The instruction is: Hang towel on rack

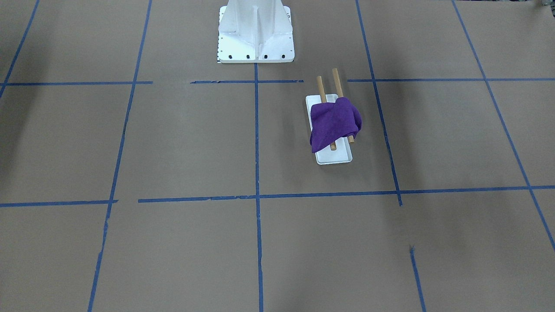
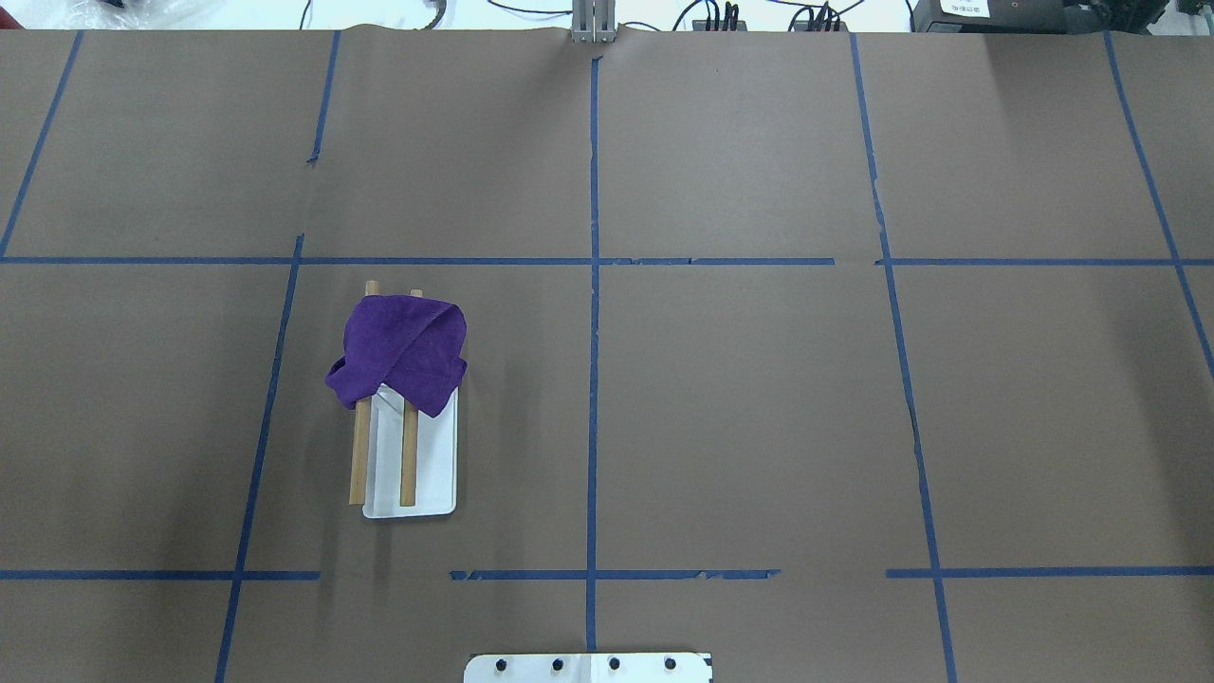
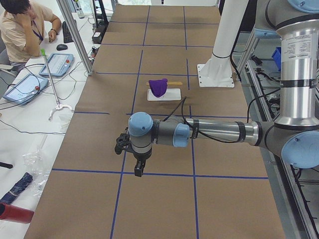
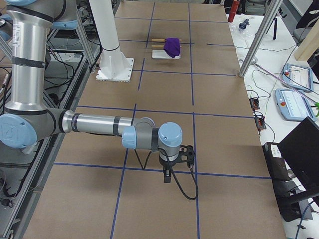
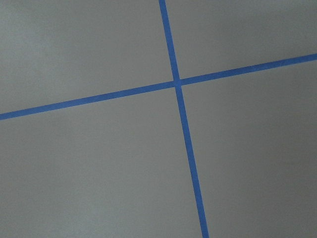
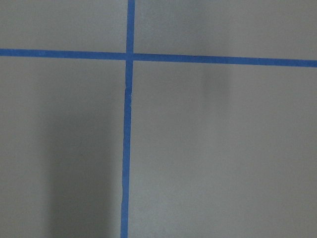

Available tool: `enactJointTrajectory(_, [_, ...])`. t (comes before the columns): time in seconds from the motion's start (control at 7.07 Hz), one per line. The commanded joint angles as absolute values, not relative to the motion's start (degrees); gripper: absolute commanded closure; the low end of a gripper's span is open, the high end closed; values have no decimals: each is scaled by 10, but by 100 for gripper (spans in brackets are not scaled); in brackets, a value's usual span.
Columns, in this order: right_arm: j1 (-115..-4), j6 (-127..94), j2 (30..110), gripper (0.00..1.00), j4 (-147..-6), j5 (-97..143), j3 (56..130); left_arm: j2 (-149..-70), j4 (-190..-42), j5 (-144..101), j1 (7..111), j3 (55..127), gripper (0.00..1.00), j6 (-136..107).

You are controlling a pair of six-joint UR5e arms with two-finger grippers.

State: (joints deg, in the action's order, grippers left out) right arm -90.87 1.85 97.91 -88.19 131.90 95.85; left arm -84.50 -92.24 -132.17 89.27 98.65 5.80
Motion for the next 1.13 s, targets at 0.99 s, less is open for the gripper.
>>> enactJointTrajectory(0.99, [-909, 18, 978, 0, -882, 1320, 959, -833, -919, -1315, 894, 986, 0, 57])
